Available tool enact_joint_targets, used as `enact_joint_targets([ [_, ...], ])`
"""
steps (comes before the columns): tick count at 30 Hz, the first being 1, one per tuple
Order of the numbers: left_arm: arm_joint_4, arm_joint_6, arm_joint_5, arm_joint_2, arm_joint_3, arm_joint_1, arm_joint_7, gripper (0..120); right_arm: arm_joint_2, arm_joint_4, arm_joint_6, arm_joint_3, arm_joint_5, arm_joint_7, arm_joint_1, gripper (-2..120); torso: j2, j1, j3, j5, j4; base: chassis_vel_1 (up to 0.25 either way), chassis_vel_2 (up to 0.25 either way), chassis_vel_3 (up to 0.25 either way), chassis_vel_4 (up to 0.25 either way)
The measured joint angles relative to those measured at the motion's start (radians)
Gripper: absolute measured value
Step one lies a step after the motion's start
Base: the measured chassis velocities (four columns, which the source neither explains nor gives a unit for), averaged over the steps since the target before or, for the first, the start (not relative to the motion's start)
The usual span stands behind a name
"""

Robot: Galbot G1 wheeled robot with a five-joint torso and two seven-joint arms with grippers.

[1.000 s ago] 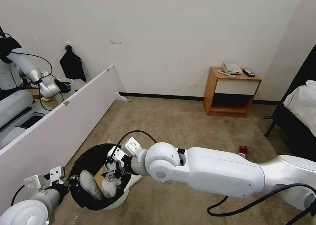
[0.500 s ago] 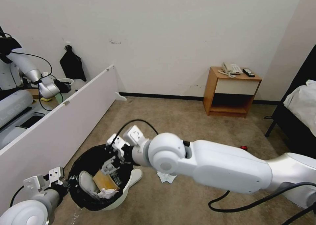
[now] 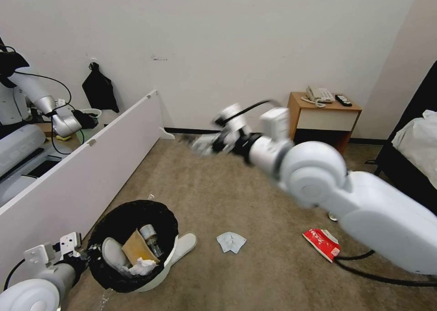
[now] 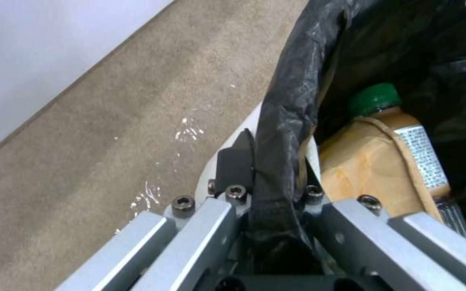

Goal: Pick up the trash bin, then pick up the garbage from the floor and place it into the trash bin.

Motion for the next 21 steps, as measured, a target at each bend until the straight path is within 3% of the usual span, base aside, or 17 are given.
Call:
enact_joint_targets([
  [4,-0.007,0.0,0.006,-0.005,-0.004,0.004,0.0,1,-0.041,-0.013,0.1,0.062,-0.036,-0.009,-0.033,100,0.0,0.0,0.0,-0.0002,-0.0005,0.0,0.0,0.0,0.0],
  [5,-0.014,0.0,0.012,-0.009,-0.01,0.013,0.0,1,-0.075,-0.038,0.18,0.139,-0.098,-0.022,-0.084,100,0.0,0.0,0.0,-0.0001,-0.0004,0.0,0.0,0.0,0.0],
  [6,-0.014,0.0,0.012,-0.009,-0.01,0.013,0.0,1,-0.075,-0.038,0.18,0.139,-0.098,-0.022,-0.084,100,0.0,0.0,0.0,-0.0001,-0.0004,0.0,0.0,0.0,0.0],
  [9,-0.027,0.0,0.018,-0.016,-0.023,0.026,-0.001,1,-0.111,-0.092,0.286,0.297,-0.218,-0.036,-0.213,100,0.0,0.0,0.0,-0.0002,-0.0004,0.0,0.0,0.0,0.0],
  [14,-0.039,0.0,0.021,-0.024,-0.036,0.039,0.0,1,-0.117,-0.111,0.327,0.428,-0.262,-0.04,-0.325,100,0.0,0.0,0.0,0.0004,0.0001,0.0,0.0,0.0,0.0],
  [16,-0.053,0.0,0.024,-0.035,-0.046,0.048,0.0,1,-0.135,-0.12,0.377,0.638,-0.326,-0.049,-0.489,100,0.0,0.0,0.0,0.0002,0.0,0.0,0.0,0.0,0.0],
  [17,-0.053,0.0,0.024,-0.035,-0.046,0.048,0.0,1,-0.135,-0.12,0.377,0.638,-0.326,-0.049,-0.489,100,0.0,0.0,0.0,0.0002,0.0,0.0,0.0,0.0,0.0],
  [19,-0.058,0.0,0.034,-0.048,-0.052,0.054,0.001,1,-0.142,-0.13,0.428,0.777,-0.386,-0.068,-0.638,100,0.0,0.0,0.0,-0.0009,-0.0007,0.0,0.0,0.0,0.0],
  [21,-0.06,0.0,0.041,-0.054,-0.057,0.059,0.004,1,-0.135,-0.135,0.446,0.817,-0.414,-0.075,-0.699,100,0.0,0.0,0.0,-0.0002,-0.001,0.0,0.0,0.0,0.0],
])
